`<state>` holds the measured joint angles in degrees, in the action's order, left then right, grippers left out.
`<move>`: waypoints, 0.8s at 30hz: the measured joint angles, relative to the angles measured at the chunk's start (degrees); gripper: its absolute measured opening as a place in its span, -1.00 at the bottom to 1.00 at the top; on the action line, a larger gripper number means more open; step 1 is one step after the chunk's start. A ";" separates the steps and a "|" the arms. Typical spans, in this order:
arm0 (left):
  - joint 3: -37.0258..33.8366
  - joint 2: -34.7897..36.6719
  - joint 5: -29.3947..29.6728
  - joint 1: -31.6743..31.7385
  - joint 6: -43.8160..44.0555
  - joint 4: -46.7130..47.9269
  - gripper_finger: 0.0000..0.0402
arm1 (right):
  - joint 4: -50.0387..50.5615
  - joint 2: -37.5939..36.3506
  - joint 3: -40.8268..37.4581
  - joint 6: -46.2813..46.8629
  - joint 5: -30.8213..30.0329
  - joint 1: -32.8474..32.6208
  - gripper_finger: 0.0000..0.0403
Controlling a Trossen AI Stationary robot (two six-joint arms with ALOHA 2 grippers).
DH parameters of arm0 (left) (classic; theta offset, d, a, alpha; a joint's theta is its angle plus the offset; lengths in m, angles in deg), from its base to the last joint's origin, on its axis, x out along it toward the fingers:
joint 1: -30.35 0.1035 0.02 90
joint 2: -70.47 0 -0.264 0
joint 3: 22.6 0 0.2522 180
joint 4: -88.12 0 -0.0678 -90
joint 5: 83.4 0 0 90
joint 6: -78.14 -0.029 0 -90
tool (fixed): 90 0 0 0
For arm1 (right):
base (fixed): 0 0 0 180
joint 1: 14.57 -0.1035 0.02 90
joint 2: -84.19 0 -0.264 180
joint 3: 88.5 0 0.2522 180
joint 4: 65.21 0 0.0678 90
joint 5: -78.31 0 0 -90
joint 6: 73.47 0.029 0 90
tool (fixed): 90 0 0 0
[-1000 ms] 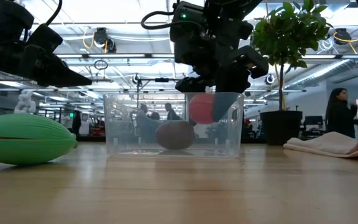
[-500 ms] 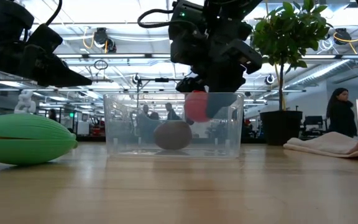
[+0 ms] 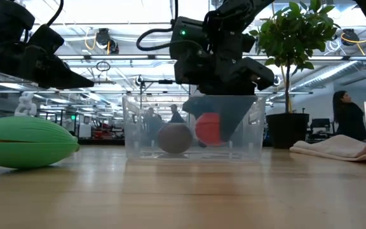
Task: Pick and placing Produce into tupperware
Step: Put the tomato into the transparent bin
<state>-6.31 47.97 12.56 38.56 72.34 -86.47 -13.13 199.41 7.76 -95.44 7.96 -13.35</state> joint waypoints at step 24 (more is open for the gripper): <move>0.00 0.00 0.00 0.02 0.08 0.51 -0.90 | -0.58 0.02 0.00 0.03 -4.55 -0.20 0.34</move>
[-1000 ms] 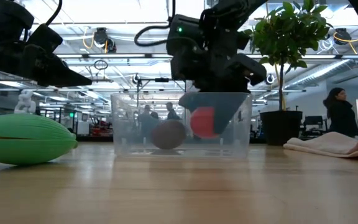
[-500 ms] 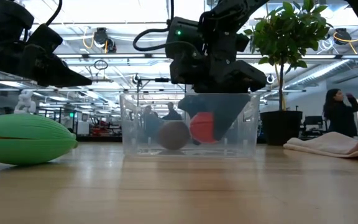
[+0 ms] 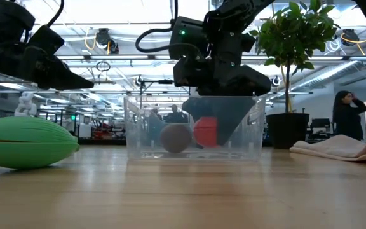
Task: Pick and placing Produce into tupperware
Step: Put the tomato into the transparent bin
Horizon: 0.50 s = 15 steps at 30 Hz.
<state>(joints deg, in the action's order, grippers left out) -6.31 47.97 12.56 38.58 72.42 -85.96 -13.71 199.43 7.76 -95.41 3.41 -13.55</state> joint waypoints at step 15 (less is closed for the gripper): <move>0.00 0.00 0.00 0.00 0.00 -0.02 -0.90 | 0.53 -1.47 0.00 0.05 -0.91 0.02 0.45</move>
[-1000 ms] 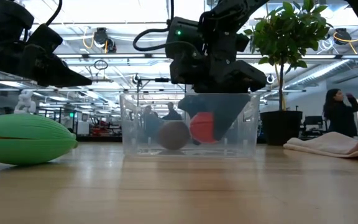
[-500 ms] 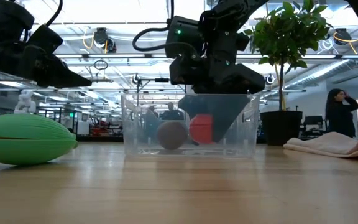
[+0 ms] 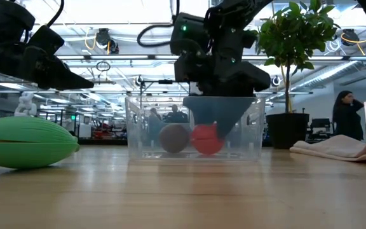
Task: Pick and placing Produce into tupperware
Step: Put the tomato into the transparent bin, then put the corn into the transparent bin
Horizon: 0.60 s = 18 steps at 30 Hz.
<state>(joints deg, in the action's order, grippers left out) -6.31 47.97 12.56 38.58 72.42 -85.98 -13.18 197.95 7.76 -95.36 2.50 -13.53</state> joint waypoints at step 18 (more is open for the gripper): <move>0.00 0.00 0.00 -0.01 -0.02 0.13 -0.90 | -2.15 -8.80 0.07 -0.64 -2.03 -0.02 -0.16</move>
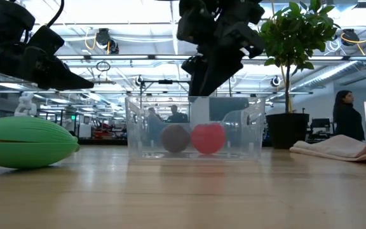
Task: Pick and placing Produce into tupperware
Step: Put the corn into the transparent bin
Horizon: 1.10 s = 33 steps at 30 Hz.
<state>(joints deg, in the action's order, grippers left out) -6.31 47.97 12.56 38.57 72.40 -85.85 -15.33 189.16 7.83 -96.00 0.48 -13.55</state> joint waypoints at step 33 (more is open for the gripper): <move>0.00 0.00 0.07 0.01 -0.57 0.72 -0.90 | -15.58 -37.56 -12.82 5.42 1.77 11.87 -1.00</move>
<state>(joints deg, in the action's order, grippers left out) -6.31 47.97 12.62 38.58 71.83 -85.13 -30.90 151.59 -4.99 -90.57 2.25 -1.69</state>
